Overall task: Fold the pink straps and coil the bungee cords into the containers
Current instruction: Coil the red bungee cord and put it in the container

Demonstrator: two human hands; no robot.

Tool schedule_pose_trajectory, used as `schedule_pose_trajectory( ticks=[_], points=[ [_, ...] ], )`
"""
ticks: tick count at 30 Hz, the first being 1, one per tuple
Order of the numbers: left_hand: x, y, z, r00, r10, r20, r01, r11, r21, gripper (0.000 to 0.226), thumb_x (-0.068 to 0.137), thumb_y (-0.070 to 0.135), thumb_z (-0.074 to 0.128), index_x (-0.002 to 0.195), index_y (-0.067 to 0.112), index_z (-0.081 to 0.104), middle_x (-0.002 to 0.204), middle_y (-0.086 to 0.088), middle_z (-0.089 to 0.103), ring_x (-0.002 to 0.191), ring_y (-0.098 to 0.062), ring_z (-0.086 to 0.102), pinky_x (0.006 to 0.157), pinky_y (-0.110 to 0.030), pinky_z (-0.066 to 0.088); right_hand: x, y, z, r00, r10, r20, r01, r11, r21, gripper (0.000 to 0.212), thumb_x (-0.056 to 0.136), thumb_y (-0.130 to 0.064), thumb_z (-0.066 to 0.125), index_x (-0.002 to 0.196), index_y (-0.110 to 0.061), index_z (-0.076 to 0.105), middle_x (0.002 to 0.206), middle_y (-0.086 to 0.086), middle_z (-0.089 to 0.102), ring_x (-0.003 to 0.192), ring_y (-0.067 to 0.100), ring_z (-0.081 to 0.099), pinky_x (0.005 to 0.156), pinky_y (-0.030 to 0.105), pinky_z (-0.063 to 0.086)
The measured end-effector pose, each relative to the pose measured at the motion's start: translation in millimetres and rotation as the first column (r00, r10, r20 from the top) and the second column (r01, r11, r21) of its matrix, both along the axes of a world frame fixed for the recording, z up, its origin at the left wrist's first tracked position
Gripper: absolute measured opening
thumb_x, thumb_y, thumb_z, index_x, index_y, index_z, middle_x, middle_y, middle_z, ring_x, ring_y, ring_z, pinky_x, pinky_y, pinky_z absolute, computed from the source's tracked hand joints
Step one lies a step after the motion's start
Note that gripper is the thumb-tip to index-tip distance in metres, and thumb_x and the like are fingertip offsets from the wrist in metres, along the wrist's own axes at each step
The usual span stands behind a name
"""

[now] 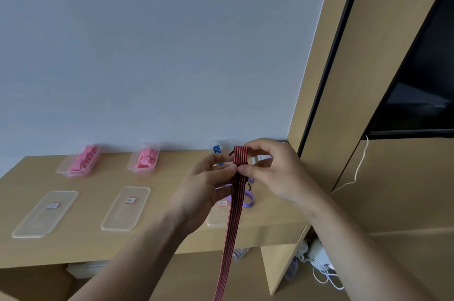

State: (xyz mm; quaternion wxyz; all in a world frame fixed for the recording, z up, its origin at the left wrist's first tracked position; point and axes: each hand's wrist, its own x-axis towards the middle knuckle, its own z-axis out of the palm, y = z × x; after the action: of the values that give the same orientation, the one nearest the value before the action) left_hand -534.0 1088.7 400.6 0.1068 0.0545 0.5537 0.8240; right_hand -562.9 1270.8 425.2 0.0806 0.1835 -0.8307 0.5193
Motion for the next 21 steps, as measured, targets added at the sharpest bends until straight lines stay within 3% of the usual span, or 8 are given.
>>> schedule_pose_trajectory(
  ticks=[5,8,10,13,17,21],
  points=[
    [8.1,1.1,-4.5,0.997,-0.072,0.028,0.075,0.990,-0.122,0.042,0.103,0.041,0.056,0.119,0.004,0.069,0.117,-0.020,0.074,0.095,-0.031,0.074,0.076,-0.035,0.060,-0.4,1.4,0.8,0.999,-0.022,-0.040,0.017,0.991,-0.129,0.028,0.077,-0.004,0.082,0.095,-0.023,0.074,0.089,-0.006,0.076,0.086,0.012,0.071,0.080,0.033,0.057],
    [10.5,2.4,-5.8,0.995,-0.076,0.070,0.089,0.976,-0.197,0.054,0.097,0.060,0.049,0.112,0.016,0.076,0.114,-0.015,0.076,0.092,-0.026,0.074,0.085,-0.042,0.056,1.4,1.3,0.1,0.995,-0.066,-0.077,0.050,0.980,-0.194,0.032,0.076,0.000,0.081,0.093,-0.026,0.073,0.086,-0.005,0.076,0.078,0.012,0.071,0.074,0.026,0.055],
    [11.2,4.1,-6.1,0.990,-0.088,0.109,0.110,0.968,-0.226,0.061,0.098,0.065,0.042,0.111,0.019,0.078,0.114,-0.017,0.075,0.091,-0.024,0.074,0.088,-0.043,0.052,4.1,0.2,-2.9,0.987,-0.103,-0.124,0.079,0.980,-0.185,0.033,0.076,0.000,0.081,0.092,-0.028,0.072,0.083,-0.007,0.075,0.076,0.010,0.070,0.072,0.022,0.055],
    [11.7,7.4,-3.5,0.986,-0.083,0.146,0.111,0.974,-0.197,0.065,0.099,0.067,0.041,0.109,0.015,0.078,0.118,-0.024,0.073,0.092,-0.027,0.074,0.087,-0.045,0.054,10.9,-3.8,-10.3,0.956,-0.176,-0.234,0.148,0.980,-0.133,0.034,0.075,0.000,0.082,0.096,-0.026,0.074,0.083,-0.010,0.075,0.077,0.008,0.071,0.076,0.028,0.058],
    [12.9,10.4,1.3,0.983,-0.065,0.171,0.089,0.986,-0.138,0.061,0.097,0.065,0.046,0.105,0.013,0.077,0.120,-0.026,0.071,0.093,-0.032,0.074,0.077,-0.042,0.059,19.6,-3.9,-19.6,0.850,-0.239,-0.468,0.242,0.969,-0.056,0.041,0.076,0.000,0.083,0.114,-0.012,0.073,0.093,-0.002,0.076,0.083,0.009,0.072,0.078,0.030,0.058],
    [12.1,13.6,3.5,0.977,-0.044,0.206,0.061,0.995,-0.074,0.070,0.086,0.065,0.058,0.118,0.004,0.070,0.116,-0.020,0.075,0.093,-0.034,0.074,0.070,-0.036,0.061,23.6,-0.1,-25.5,0.695,-0.180,-0.696,0.256,0.967,0.005,0.032,0.079,0.004,0.080,0.109,-0.006,0.075,0.090,0.004,0.076,0.078,0.019,0.071,0.069,0.033,0.056]
  ],
)
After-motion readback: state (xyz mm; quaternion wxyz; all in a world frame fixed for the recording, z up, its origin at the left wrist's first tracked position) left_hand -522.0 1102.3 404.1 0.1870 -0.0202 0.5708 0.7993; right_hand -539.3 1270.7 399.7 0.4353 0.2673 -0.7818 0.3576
